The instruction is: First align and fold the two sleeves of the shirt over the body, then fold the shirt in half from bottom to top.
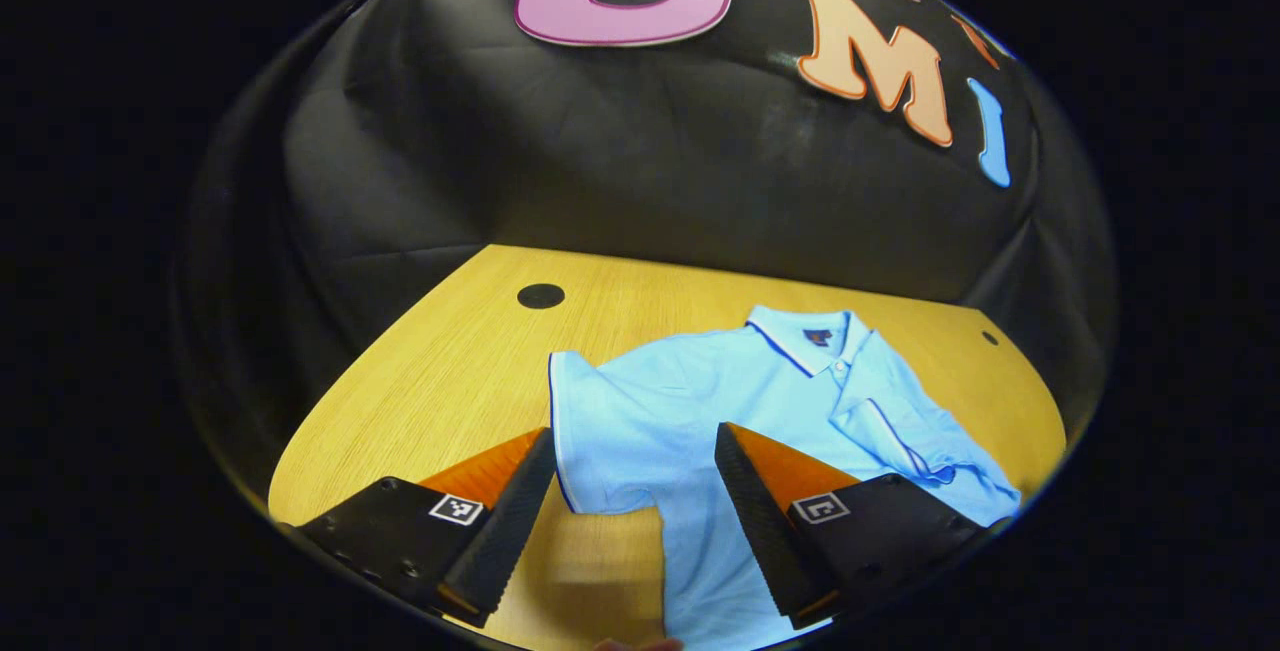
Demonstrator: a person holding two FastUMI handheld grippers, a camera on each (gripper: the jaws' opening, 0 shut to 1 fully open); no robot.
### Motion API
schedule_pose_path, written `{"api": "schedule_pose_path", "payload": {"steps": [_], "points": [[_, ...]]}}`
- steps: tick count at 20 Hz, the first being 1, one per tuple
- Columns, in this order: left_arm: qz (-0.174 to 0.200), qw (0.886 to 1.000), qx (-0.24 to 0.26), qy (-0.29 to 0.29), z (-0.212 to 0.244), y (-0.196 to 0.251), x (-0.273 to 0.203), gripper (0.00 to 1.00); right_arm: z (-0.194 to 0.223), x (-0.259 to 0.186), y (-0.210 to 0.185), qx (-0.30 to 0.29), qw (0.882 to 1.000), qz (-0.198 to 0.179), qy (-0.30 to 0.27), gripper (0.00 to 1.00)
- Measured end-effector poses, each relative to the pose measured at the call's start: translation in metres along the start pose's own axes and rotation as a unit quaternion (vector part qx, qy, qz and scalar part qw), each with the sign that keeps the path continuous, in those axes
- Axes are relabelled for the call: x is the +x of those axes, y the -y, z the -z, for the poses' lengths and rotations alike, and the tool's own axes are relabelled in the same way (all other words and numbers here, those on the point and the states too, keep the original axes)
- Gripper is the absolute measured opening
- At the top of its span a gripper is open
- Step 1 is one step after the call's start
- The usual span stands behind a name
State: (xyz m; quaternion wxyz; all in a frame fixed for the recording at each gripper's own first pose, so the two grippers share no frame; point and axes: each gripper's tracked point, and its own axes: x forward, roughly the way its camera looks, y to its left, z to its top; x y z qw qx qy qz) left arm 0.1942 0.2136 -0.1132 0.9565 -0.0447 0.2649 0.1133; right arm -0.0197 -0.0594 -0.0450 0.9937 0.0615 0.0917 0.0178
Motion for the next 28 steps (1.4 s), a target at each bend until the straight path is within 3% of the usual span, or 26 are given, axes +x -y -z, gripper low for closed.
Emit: {"api": "schedule_pose_path", "payload": {"steps": [6, 12, 14, 15, 17, 18, 21, 23, 28], "points": [[-0.034, 0.999, 0.013, -0.037, 0.017, -0.017, 0.024, 0.95, 0.008, -0.01, 0.034, -0.008, 0.999, 0.045, 0.001, 1.0], [-0.032, 0.998, 0.013, -0.048, 0.023, -0.014, 0.028, 0.95, 0.014, -0.008, 0.047, 0.004, 0.998, 0.061, -0.004, 1.0], [-0.03, 0.998, 0.015, -0.049, 0.024, -0.013, 0.028, 0.9, 0.016, -0.008, 0.049, 0.008, 0.998, 0.062, -0.007, 1.0], [-0.027, 0.998, 0.016, -0.048, 0.023, -0.012, 0.029, 0.85, 0.017, -0.007, 0.049, 0.011, 0.998, 0.062, -0.009, 1.0], [-0.018, 0.998, 0.016, -0.05, 0.024, -0.006, 0.03, 0.62, 0.02, -0.007, 0.051, 0.017, 0.998, 0.063, -0.011, 1.0], [-0.01, 0.999, 0.017, -0.05, 0.023, -0.001, 0.03, 0.57, 0.02, -0.007, 0.054, 0.02, 0.998, 0.066, -0.012, 1.0], [0.008, 0.999, 0.015, -0.052, 0.023, 0.009, 0.03, 0.14, 0.021, -0.008, 0.063, 0.029, 0.997, 0.073, -0.012, 1.0], [0.009, 0.999, 0.015, -0.051, 0.022, 0.009, 0.029, 0.02, 0.021, -0.011, 0.064, 0.03, 0.997, 0.075, -0.012, 1.0], [0.014, 0.999, 0.028, -0.036, 0.003, 0.019, 0.018, 0.0, 0.014, -0.013, 0.064, 0.029, 0.997, 0.073, -0.003, 1.0]]}}
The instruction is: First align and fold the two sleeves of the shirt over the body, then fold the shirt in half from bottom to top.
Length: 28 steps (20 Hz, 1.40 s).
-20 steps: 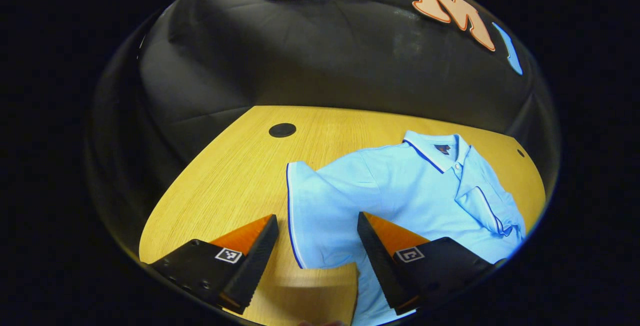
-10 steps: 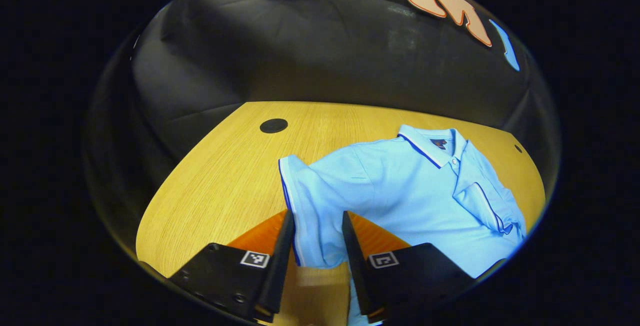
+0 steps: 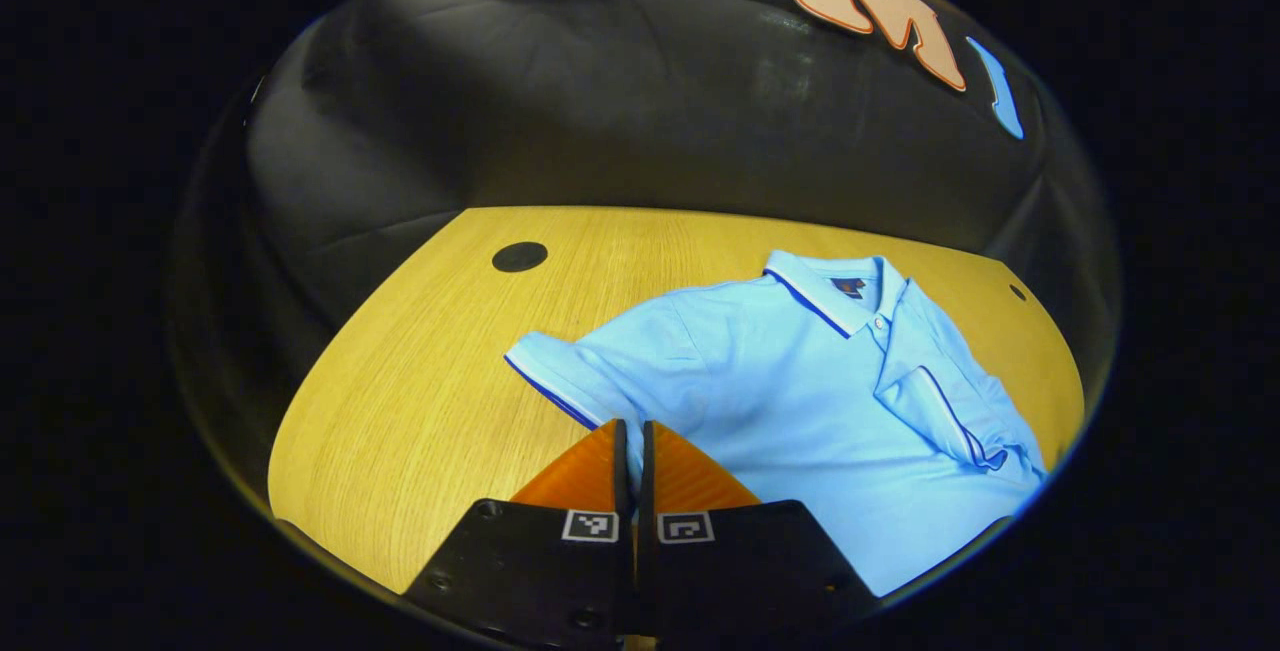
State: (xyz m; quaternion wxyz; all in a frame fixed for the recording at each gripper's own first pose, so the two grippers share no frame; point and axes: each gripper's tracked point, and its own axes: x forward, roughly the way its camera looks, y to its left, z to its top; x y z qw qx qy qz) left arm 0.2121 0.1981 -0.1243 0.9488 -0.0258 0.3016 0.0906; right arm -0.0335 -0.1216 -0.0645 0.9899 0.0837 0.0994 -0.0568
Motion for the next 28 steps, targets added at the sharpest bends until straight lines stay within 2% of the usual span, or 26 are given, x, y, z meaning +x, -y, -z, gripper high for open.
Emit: {"api": "schedule_pose_path", "payload": {"steps": [4, 8, 12, 15, 20, 21, 24, 26, 28], "points": [[0.034, 0.998, 0.029, 0.041, -0.042, 0.044, -0.023, 0.0, -0.002, -0.002, 0.002, 0.002, 1.0, 0.001, 0.002, 1.0], [0.079, 0.989, 0.1, 0.07, -0.059, 0.121, -0.041, 0.0, -0.005, -0.002, 0.003, 0.004, 1.0, 0.0, 0.005, 1.0], [0.132, 0.97, 0.188, 0.078, -0.038, 0.209, -0.055, 0.0, -0.006, -0.004, 0.004, 0.008, 1.0, 0.0, 0.006, 1.0], [0.151, 0.957, 0.238, 0.07, -0.015, 0.25, -0.05, 0.0, -0.008, -0.004, 0.002, 0.011, 1.0, -0.004, 0.007, 1.0], [0.153, 0.96, 0.228, 0.049, 0.008, 0.268, -0.039, 0.01, -0.003, -0.004, -0.005, 0.007, 1.0, -0.013, 0.002, 1.0], [0.151, 0.962, 0.222, 0.053, 0.009, 0.268, -0.04, 0.09, -0.002, -0.005, -0.008, 0.007, 1.0, -0.017, 0.0, 1.0], [0.143, 0.968, 0.199, 0.063, 0.006, 0.265, -0.056, 0.21, 0.002, -0.002, -0.018, 0.004, 1.0, -0.029, -0.006, 1.0], [0.135, 0.971, 0.18, 0.075, 0.003, 0.253, -0.075, 0.55, 0.006, -0.004, -0.025, 0.0, 0.999, -0.035, -0.012, 1.0], [0.141, 0.972, 0.165, 0.087, 0.008, 0.243, -0.101, 0.81, 0.009, -0.007, -0.036, 0.0, 0.999, -0.045, -0.016, 1.0]]}}
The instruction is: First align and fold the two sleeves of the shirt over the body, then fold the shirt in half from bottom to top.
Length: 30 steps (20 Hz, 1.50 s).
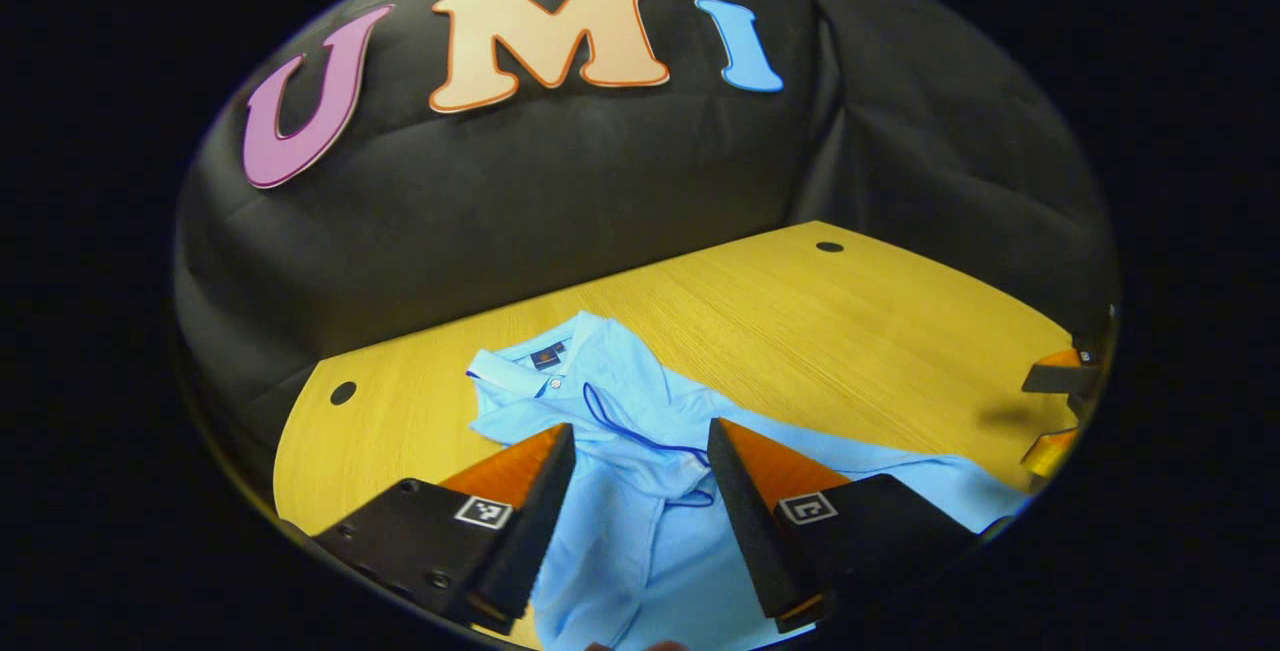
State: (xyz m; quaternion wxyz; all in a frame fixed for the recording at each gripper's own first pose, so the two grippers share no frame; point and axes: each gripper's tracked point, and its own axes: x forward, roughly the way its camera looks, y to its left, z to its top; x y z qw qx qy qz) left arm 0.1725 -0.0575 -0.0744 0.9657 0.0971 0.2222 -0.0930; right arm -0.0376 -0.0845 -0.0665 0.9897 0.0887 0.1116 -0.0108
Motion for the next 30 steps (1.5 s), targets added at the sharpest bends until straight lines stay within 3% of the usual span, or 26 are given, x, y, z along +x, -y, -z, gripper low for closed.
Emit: {"api": "schedule_pose_path", "payload": {"steps": [1, 5, 15, 25, 26, 27, 30], "points": [[0.0, 1.0, -0.003, 0.006, 0.002, 0.0, -0.016, 0.85, 0.001, -0.001, -0.006, -0.001, 1.0, -0.004, 0.0, 1.0], [-0.026, 1.0, -0.003, 0.014, 0.027, -0.013, -0.084, 0.84, 0.013, -0.02, -0.02, -0.011, 1.0, -0.009, -0.011, 1.0], [-0.063, 0.994, -0.088, -0.006, 0.145, -0.017, -0.22, 0.84, 0.068, -0.084, -0.044, -0.032, 0.997, 0.003, -0.064, 1.0], [-0.099, 0.989, -0.098, -0.043, 0.213, -0.007, -0.259, 0.84, 0.105, -0.104, -0.059, -0.037, 0.995, 0.017, -0.091, 1.0], [-0.097, 0.989, -0.102, -0.045, 0.217, -0.004, -0.258, 0.8, 0.107, -0.103, -0.059, -0.032, 0.995, 0.018, -0.09, 1.0], [-0.094, 0.989, -0.108, -0.045, 0.218, -0.003, -0.257, 0.85, 0.105, -0.103, -0.059, -0.028, 0.996, 0.019, -0.085, 1.0], [-0.094, 0.988, -0.116, -0.046, 0.222, -0.002, -0.257, 0.87, 0.109, -0.102, -0.061, -0.038, 0.995, 0.022, -0.084, 1.0]]}}
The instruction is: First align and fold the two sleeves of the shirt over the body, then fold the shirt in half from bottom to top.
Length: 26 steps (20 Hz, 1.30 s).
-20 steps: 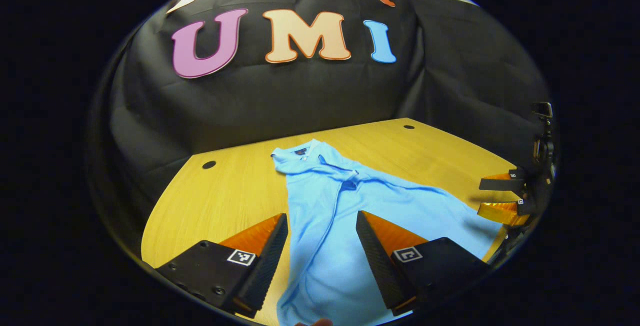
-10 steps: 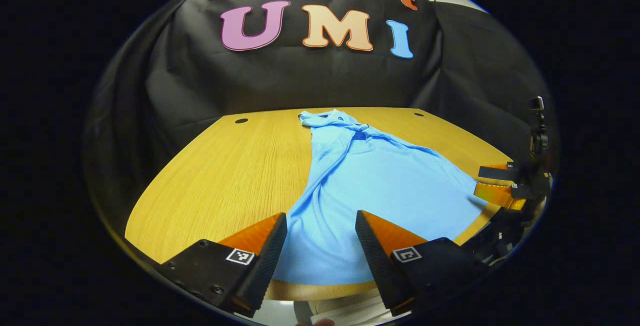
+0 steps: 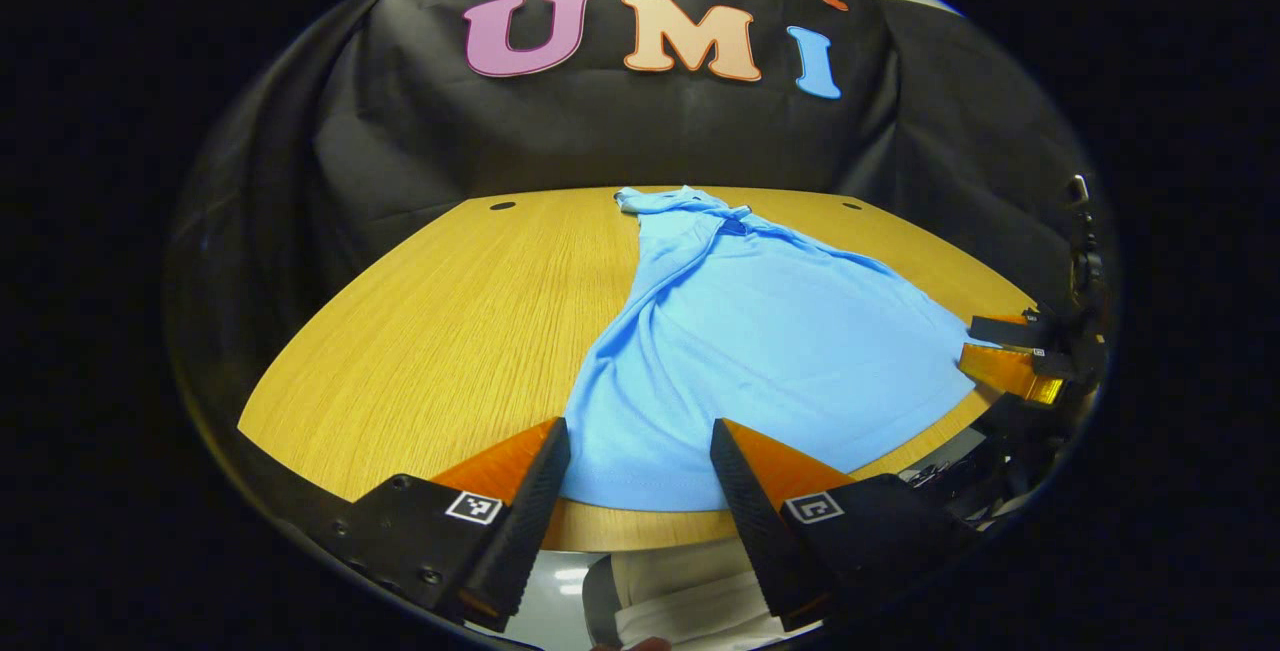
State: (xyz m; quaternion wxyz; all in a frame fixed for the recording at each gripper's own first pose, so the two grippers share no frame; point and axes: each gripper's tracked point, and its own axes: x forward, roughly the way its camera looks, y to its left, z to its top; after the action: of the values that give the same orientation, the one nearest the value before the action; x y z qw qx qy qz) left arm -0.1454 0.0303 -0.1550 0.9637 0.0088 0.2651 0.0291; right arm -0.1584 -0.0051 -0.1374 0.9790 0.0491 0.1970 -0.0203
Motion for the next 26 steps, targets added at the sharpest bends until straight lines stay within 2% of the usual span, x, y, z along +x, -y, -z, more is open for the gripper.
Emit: {"api": "schedule_pose_path", "payload": {"steps": [6, 7, 8, 9, 10, 11, 12, 13, 14, 15, 18, 20, 23, 25, 26], "points": [[0.003, 1.0, -0.001, 0.013, -0.002, 0.004, 0.003, 0.85, 0.002, 0.0, -0.007, 0.005, 1.0, -0.007, 0.002, 1.0], [0.007, 1.0, -0.004, 0.014, -0.003, 0.006, 0.007, 0.8, 0.001, 0.001, -0.011, 0.004, 1.0, -0.014, 0.004, 0.9], [0.012, 1.0, -0.005, 0.018, -0.004, 0.008, 0.008, 0.74, 0.001, 0.002, -0.015, 0.004, 1.0, -0.019, 0.004, 0.83], [0.023, 1.0, -0.009, 0.018, -0.006, 0.013, 0.009, 0.6, 0.002, 0.002, -0.019, 0.004, 1.0, -0.025, 0.004, 0.67], [0.031, 0.999, -0.017, 0.022, -0.007, 0.017, 0.01, 0.46, 0.002, 0.002, -0.022, 0.005, 1.0, -0.031, 0.002, 0.61], [0.034, 0.999, -0.021, 0.023, -0.007, 0.019, 0.011, 0.21, 0.002, 0.003, -0.027, 0.009, 0.999, -0.038, 0.001, 0.49], [0.04, 0.999, -0.024, 0.027, -0.008, 0.02, 0.012, 0.14, 0.003, 0.003, -0.03, 0.015, 0.999, -0.045, 0.0, 0.42], [0.041, 0.998, -0.03, 0.028, -0.008, 0.02, 0.013, 0.06, 0.002, 0.003, -0.033, 0.024, 0.998, -0.051, -0.002, 0.28], [0.042, 0.998, -0.031, 0.03, -0.008, 0.02, 0.012, 0.02, 0.002, 0.005, -0.032, 0.037, 0.998, -0.051, -0.005, 0.21], [0.044, 0.998, -0.032, 0.035, -0.009, 0.02, 0.013, 0.02, 0.003, 0.005, -0.032, 0.048, 0.997, -0.052, -0.01, 0.08], [0.047, 0.998, -0.019, 0.042, -0.009, 0.021, 0.013, 0.02, 0.001, 0.005, -0.036, 0.053, 0.997, -0.059, -0.012, 0.1], [0.043, 0.998, -0.008, 0.035, -0.008, 0.021, 0.012, 0.02, -0.001, 0.005, -0.036, 0.033, 0.998, -0.052, -0.011, 0.09], [0.044, 0.999, -0.002, 0.024, -0.01, 0.019, 0.013, 0.02, -0.001, 0.008, -0.041, -0.004, 0.998, -0.051, -0.021, 0.04], [0.042, 0.999, -0.004, 0.018, -0.011, 0.018, 0.014, 0.04, -0.002, 0.008, -0.04, -0.011, 0.998, -0.053, -0.025, 0.04], [0.041, 0.999, -0.002, 0.013, -0.011, 0.018, 0.015, 0.01, -0.005, 0.012, -0.039, -0.011, 0.998, -0.051, -0.023, 0.03]]}}
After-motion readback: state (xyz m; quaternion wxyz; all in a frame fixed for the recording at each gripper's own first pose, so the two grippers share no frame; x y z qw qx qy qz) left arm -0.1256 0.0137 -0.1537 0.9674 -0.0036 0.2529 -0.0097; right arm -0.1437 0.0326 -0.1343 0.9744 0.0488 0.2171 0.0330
